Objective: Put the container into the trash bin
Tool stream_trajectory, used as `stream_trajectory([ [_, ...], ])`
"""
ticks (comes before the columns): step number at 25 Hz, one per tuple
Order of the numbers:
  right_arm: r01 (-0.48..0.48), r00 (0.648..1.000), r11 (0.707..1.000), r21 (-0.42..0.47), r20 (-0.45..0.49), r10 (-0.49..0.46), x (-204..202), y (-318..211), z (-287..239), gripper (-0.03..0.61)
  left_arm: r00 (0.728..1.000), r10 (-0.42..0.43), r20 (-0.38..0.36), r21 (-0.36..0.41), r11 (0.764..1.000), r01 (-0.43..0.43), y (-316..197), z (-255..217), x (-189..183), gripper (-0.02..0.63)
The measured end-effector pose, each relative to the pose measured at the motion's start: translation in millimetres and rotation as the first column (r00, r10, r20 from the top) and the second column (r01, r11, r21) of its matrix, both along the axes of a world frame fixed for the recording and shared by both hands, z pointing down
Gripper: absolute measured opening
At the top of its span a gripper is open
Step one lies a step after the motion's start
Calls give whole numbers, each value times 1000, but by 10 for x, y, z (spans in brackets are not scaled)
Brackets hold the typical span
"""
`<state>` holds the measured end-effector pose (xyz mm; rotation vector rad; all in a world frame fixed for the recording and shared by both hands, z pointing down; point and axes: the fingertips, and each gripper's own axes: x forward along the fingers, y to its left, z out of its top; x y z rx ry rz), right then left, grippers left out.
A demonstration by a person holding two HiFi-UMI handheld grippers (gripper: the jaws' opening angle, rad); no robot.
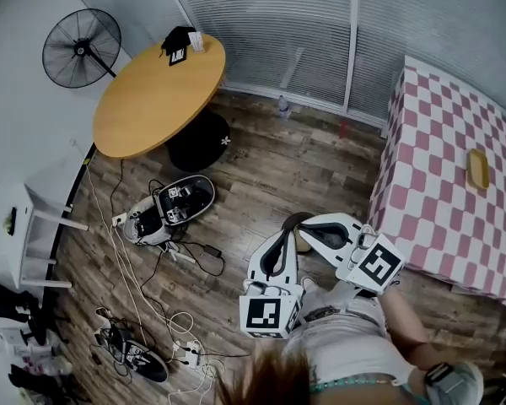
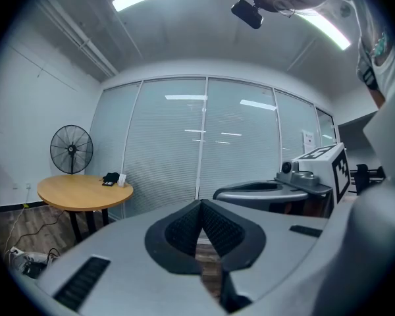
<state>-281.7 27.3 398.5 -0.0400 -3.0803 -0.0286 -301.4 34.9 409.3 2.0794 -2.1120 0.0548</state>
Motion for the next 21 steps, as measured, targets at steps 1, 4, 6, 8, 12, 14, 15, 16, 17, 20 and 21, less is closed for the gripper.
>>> stream_trajectory([
  [1, 2, 1000, 1000, 1, -2, -2, 1, 2, 4, -6, 1000, -2, 0, 0, 1000, 2, 5, 1, -2, 6],
  [4, 3, 1000, 1000, 9, -2, -3, 0, 3, 2, -6, 1000, -2, 1, 2, 1000, 2, 9, 2, -8, 6],
  [6, 5, 1000, 1000, 13, -1, -5, -10, -2, -8, -6, 1000, -1, 1, 1, 1000, 1, 5, 1, -16, 6],
  [8, 5, 1000, 1000, 16, -4, -5, -22, -9, -13, -6, 1000, 0, 0, -1, 1000, 0, 0, 0, -26, 6],
  [12, 0, 1000, 1000, 16, 0, 0, -18, -18, -24, -6, 1000, -2, -1, -1, 1000, 2, -7, 1, -23, 6],
  [14, -1, 1000, 1000, 19, -3, 1, -5, -15, -26, -6, 1000, -2, -1, -1, 1000, 2, -5, 0, -15, 6],
  [15, -2, 1000, 1000, 19, -4, 2, -2, -10, -29, -6, 1000, -3, -1, -1, 1000, 3, 0, -2, -14, 6],
  [16, -1, 1000, 1000, 20, -4, 1, -3, -3, -35, -6, 1000, -3, 0, 0, 1000, 3, 7, -5, -15, 6],
  [17, -1, 1000, 1000, 21, -3, 1, -6, 5, -42, -6, 1000, -2, 1, 1, 1000, 2, 14, -7, -18, 6],
  [20, -2, 1000, 1000, 22, -2, 2, -20, 19, -51, -6, 1000, 0, 3, 4, 1000, 0, 30, -10, -30, 6],
  [21, -3, 1000, 1000, 23, -2, 3, -25, 22, -53, -6, 1000, 0, 3, 5, 1000, 0, 34, -10, -35, 6],
])
